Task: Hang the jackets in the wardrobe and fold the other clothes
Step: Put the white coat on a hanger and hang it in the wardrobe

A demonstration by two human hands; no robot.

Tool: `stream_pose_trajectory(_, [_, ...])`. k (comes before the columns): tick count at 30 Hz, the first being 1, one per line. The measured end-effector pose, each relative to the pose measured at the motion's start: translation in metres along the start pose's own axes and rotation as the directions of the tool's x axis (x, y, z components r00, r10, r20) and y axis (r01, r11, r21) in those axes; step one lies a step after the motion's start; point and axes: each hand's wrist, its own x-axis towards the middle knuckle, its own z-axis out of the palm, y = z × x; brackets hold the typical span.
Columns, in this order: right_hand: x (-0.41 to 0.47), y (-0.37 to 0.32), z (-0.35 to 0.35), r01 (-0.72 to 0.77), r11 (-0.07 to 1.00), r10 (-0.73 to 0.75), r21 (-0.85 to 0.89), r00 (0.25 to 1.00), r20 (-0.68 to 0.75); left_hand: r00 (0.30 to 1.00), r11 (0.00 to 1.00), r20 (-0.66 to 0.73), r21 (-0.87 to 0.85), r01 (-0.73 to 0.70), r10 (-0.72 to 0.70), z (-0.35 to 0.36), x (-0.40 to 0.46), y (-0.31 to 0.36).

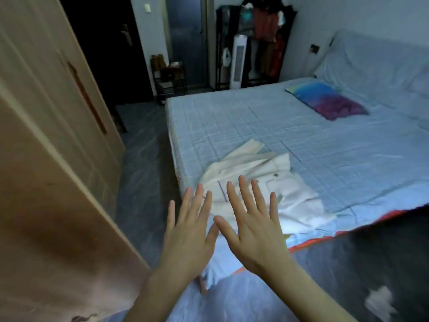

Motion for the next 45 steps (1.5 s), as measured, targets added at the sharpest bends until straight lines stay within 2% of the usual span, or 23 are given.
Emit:
stream_pose_trajectory(5, [-0.016, 0.081, -0.009, -0.205, 0.977, 0.205, -0.065, 0.979, -0.003, 0.986, 0.988, 0.072, -0.020, -0.153, 0.154, 0.039, 0.043, 0.063])
stream_pose_trajectory(9, [-0.023, 0.122, -0.014, -0.311, 0.947, 0.312, -0.085, 0.950, -0.004, 0.962, 0.969, 0.124, -0.062, -0.237, 0.243, 0.060, 0.066, 0.102])
stream_pose_trajectory(12, [-0.024, 0.141, -0.013, -0.361, 0.929, 0.361, -0.080, 0.932, -0.014, 0.952, 0.955, 0.123, -0.136, -0.263, 0.280, 0.072, 0.078, 0.119])
stream_pose_trajectory(18, [-0.004, 0.163, -0.001, -0.404, 0.914, 0.405, -0.044, 0.914, 0.015, 0.940, 0.951, 0.142, -0.077, -0.301, 0.309, 0.102, 0.111, 0.120])
stream_pose_trajectory(29, [0.133, 0.196, 0.022, -0.310, 0.947, 0.316, -0.082, 0.947, 0.064, 0.978, 0.980, 0.108, -0.106, -0.170, 0.181, 0.140, 0.220, 0.088])
stream_pose_trajectory(40, [0.238, 0.229, 0.072, -0.200, 0.976, 0.213, -0.089, 0.962, 0.174, 0.974, 0.994, 0.223, -0.111, -0.006, 0.031, 0.193, 0.295, 0.043])
stream_pose_trajectory(45, [0.271, 0.241, 0.095, -0.098, 0.994, 0.109, -0.054, 0.956, 0.271, 0.957, 0.967, 0.257, -0.172, 0.186, -0.138, 0.209, 0.303, 0.032])
